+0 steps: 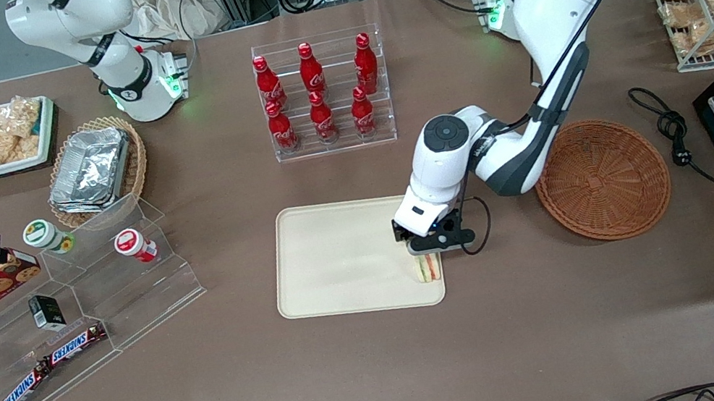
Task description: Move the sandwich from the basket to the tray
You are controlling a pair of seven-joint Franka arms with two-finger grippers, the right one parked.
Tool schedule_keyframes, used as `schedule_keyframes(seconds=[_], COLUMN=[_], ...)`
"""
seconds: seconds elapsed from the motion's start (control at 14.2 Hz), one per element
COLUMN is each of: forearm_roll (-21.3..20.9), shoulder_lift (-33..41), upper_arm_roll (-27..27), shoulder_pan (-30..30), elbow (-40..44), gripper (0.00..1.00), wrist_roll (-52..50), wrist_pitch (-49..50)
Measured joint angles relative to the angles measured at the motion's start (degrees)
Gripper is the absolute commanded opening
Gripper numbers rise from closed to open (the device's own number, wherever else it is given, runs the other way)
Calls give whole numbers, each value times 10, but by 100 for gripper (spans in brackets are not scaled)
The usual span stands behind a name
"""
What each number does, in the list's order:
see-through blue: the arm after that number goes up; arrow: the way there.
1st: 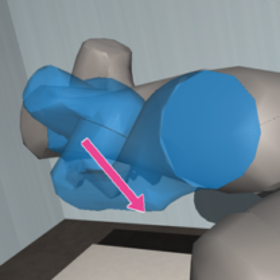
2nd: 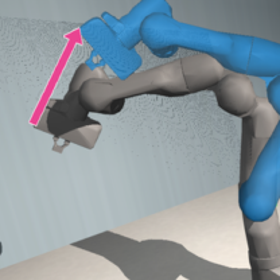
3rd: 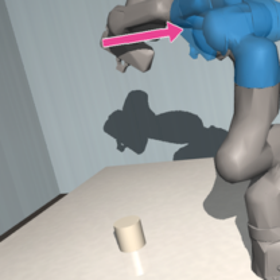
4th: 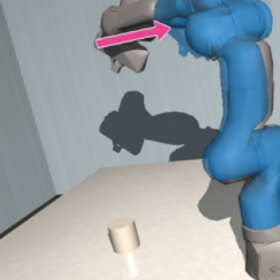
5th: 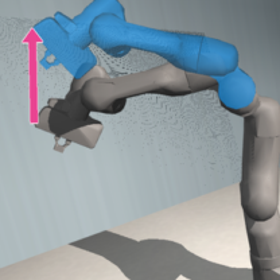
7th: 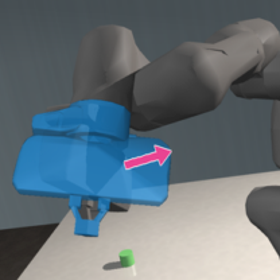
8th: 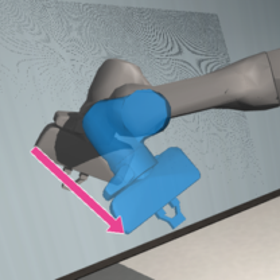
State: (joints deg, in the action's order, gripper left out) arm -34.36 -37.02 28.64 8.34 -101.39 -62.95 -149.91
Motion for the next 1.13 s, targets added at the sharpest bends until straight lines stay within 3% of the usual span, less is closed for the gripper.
schedule_keyframes(seconds=[0.14, 0.63, 0.92, 1.13], forearm_roll=[5, 105, 245, 346], shoulder_lift=[45, 204, 258, 294], upper_arm_roll=[0, -1, -22, -96], shoulder_pan=[-18, -89, -101, -101], elbow=[11, 11, 34, 104], gripper=[100, 100, 100, 100], wrist_roll=[-33, -35, 92, 279], wrist_pitch=[0, 119, 255, 453])
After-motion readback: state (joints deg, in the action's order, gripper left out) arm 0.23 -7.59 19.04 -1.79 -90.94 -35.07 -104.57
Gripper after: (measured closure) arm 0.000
